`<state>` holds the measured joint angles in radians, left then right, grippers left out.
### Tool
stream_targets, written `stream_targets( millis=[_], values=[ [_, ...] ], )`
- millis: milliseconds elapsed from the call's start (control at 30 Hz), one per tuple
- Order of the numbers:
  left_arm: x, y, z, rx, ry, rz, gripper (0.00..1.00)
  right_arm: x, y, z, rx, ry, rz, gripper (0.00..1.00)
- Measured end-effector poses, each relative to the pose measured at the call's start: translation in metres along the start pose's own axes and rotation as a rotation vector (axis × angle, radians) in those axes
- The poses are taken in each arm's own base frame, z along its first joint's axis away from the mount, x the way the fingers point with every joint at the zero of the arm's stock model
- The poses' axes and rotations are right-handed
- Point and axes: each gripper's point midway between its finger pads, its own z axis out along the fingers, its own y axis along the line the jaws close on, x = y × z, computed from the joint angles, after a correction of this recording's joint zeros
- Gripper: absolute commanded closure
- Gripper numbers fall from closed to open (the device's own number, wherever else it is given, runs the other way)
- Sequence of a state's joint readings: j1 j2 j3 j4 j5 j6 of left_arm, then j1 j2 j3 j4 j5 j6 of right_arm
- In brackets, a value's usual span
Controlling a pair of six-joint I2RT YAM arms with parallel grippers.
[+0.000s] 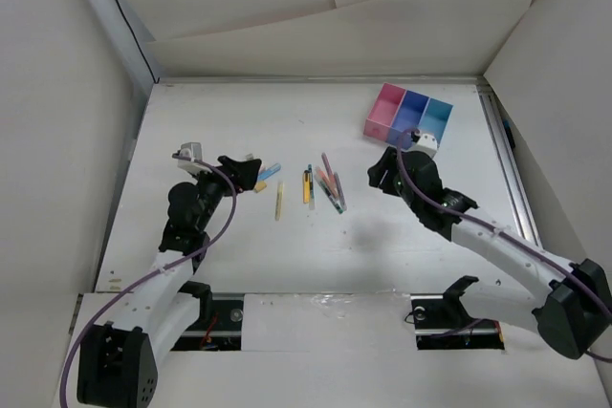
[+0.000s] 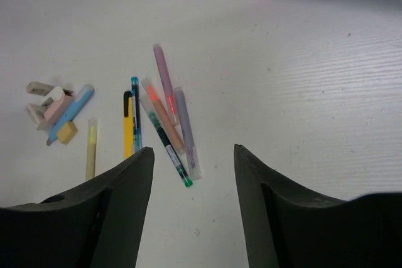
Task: Sort the stationery into containers
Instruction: Pick up the pen from the center of the board.
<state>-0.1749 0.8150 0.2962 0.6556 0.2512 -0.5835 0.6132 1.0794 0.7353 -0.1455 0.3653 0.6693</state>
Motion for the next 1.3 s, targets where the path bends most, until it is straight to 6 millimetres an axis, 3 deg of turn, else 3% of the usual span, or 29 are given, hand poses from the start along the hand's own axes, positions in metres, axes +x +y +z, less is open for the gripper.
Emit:
stream_targets(
  millis=[67, 100, 200, 533, 633, 667, 733, 867, 900, 933, 967, 1067, 1200, 1300],
  values=[
    [0.000, 0.008, 0.000, -0.051, 0.001, -0.007, 0.00, 0.008, 0.000, 0.007, 0.001, 0.025, -0.016, 0.50],
    [-0.001, 0.012, 0.000, -0.076, 0.000, -0.010, 0.00, 0.013, 0.000, 0.011, 0.001, 0.040, -0.022, 0.70],
    [-0.005, 0.021, -0.002, -0.128, -0.019, -0.010, 0.00, 0.027, 0.001, 0.023, -0.005, 0.087, -0.039, 1.00],
    [-0.038, 0.041, -0.023, -0.287, -0.172, 0.040, 0.00, 0.054, 0.003, 0.061, 0.023, 0.175, -0.070, 1.00],
    [-0.036, 0.045, -0.022, -0.301, -0.162, 0.044, 0.00, 0.064, 0.000, 0.072, 0.047, 0.201, -0.079, 0.80],
    [-0.033, 0.046, -0.020, -0.304, -0.150, 0.047, 0.00, 0.067, -0.001, 0.077, 0.054, 0.211, -0.085, 0.68],
    [-0.025, 0.049, -0.017, -0.307, -0.119, 0.048, 0.00, 0.073, 0.000, 0.087, 0.065, 0.230, -0.095, 0.62],
    [-0.013, 0.050, -0.012, -0.286, -0.065, 0.054, 0.00, 0.085, 0.003, 0.105, 0.074, 0.272, -0.109, 0.62],
    [-0.013, 0.048, -0.012, -0.277, -0.062, 0.054, 0.02, 0.088, 0.003, 0.109, 0.076, 0.281, -0.112, 0.62],
    [-0.014, 0.046, -0.011, -0.265, -0.064, 0.057, 0.15, 0.090, 0.005, 0.113, 0.076, 0.287, -0.114, 0.62],
    [-0.015, 0.043, -0.010, -0.252, -0.067, 0.060, 0.40, 0.091, 0.007, 0.117, 0.074, 0.292, -0.115, 0.64],
    [-0.018, 0.034, -0.008, -0.207, -0.073, 0.075, 0.65, 0.093, 0.012, 0.125, 0.067, 0.303, -0.114, 0.70],
    [-0.017, 0.031, -0.007, -0.186, -0.067, 0.077, 0.65, 0.097, 0.015, 0.133, 0.062, 0.317, -0.121, 0.73],
    [-0.015, 0.030, -0.006, -0.176, -0.059, 0.076, 0.58, 0.101, 0.016, 0.138, 0.063, 0.330, -0.126, 0.74]
  ],
)
